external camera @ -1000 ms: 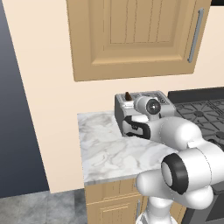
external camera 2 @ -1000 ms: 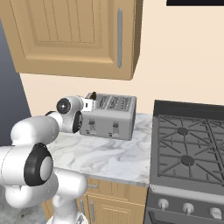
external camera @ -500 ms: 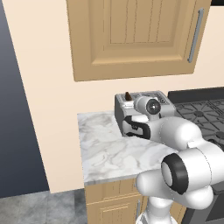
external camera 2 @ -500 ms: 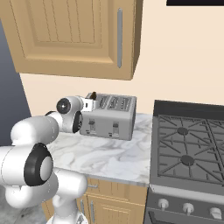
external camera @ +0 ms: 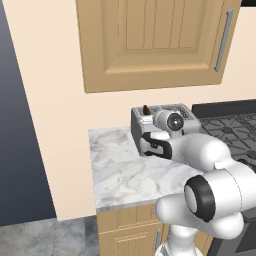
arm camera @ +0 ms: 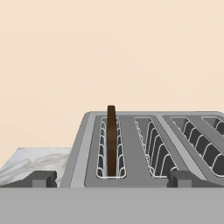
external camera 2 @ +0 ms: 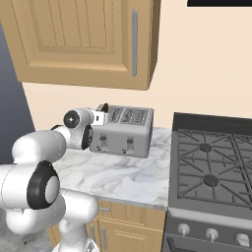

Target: Start the toaster. Once the lever pops up, take the bread to the plate on the dining counter.

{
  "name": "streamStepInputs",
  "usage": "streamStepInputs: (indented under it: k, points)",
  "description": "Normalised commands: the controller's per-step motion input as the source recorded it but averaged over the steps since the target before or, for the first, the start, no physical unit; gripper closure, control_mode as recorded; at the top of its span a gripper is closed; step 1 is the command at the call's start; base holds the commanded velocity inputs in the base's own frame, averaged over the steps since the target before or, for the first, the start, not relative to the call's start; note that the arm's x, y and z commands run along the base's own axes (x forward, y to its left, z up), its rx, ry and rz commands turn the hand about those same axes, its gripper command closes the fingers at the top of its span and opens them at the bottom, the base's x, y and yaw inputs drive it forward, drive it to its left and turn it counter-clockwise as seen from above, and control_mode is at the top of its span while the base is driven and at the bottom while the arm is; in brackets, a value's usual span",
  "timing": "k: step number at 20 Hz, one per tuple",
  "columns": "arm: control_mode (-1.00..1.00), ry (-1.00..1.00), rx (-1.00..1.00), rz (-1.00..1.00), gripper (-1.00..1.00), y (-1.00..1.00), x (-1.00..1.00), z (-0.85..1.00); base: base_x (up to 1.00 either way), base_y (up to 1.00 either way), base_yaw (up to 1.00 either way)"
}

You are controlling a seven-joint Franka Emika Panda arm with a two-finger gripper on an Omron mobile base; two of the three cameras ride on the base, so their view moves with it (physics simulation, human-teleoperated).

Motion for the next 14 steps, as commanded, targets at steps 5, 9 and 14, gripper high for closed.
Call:
streamStepInputs:
  k: [5, 9, 14]
  points:
    - [-1.00, 0.00, 0.00, 0.00, -1.00, 0.00, 0.00, 0.00, 0.00, 0.00, 0.00]
    - [-1.00, 0.00, 0.00, 0.00, -1.00, 0.00, 0.00, 0.00, 0.00, 0.00, 0.00]
    - [-1.00, 0.00, 0.00, 0.00, -1.00, 0.00, 0.00, 0.00, 0.00, 0.00, 0.00]
